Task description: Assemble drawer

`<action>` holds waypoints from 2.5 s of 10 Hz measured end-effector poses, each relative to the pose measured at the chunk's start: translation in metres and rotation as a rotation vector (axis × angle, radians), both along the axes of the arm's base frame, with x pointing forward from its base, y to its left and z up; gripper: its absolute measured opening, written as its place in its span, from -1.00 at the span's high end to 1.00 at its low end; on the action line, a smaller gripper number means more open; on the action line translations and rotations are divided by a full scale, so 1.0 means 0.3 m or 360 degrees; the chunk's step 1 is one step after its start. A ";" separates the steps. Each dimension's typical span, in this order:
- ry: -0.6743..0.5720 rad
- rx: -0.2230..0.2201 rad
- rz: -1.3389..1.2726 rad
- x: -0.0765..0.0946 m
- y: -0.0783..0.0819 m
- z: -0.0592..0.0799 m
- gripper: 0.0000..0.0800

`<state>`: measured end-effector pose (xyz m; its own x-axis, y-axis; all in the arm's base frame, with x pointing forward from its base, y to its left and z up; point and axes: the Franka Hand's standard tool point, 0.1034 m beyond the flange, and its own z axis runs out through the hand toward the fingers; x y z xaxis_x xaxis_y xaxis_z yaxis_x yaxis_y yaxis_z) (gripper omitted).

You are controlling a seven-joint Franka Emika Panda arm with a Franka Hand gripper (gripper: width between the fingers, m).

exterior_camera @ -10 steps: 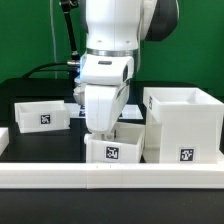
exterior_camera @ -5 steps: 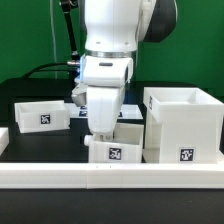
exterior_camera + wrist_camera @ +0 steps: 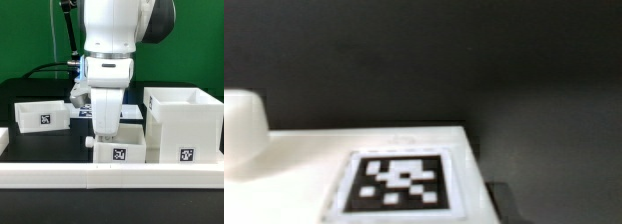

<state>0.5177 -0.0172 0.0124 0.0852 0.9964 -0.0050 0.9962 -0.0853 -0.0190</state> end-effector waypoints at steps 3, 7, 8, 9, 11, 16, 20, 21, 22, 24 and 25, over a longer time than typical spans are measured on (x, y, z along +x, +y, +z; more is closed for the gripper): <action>0.0010 0.0001 0.0010 0.039 0.013 0.007 0.89; -0.0047 0.0004 -0.0045 0.048 0.031 -0.001 0.89; -0.0078 0.0007 -0.0046 0.053 0.032 -0.001 0.89; -0.0076 0.0006 -0.0047 0.052 0.031 -0.002 0.89; -0.0093 0.0010 -0.0052 0.057 0.046 0.000 0.89; -0.0089 -0.0009 0.0021 0.056 0.054 -0.004 0.89; -0.0089 -0.0009 0.0022 0.055 0.053 -0.004 0.89; -0.0089 -0.0010 0.0048 0.056 0.050 -0.004 0.89; -0.0089 -0.0011 0.0062 0.058 0.046 -0.004 0.89; -0.0086 -0.0011 0.0053 0.059 0.041 -0.004 0.89; -0.0086 -0.0011 0.0053 0.060 0.041 -0.004 0.89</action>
Offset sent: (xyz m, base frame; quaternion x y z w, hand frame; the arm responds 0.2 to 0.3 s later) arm 0.0165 0.0117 -0.0010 0.0107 -0.0006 -0.0004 0.9999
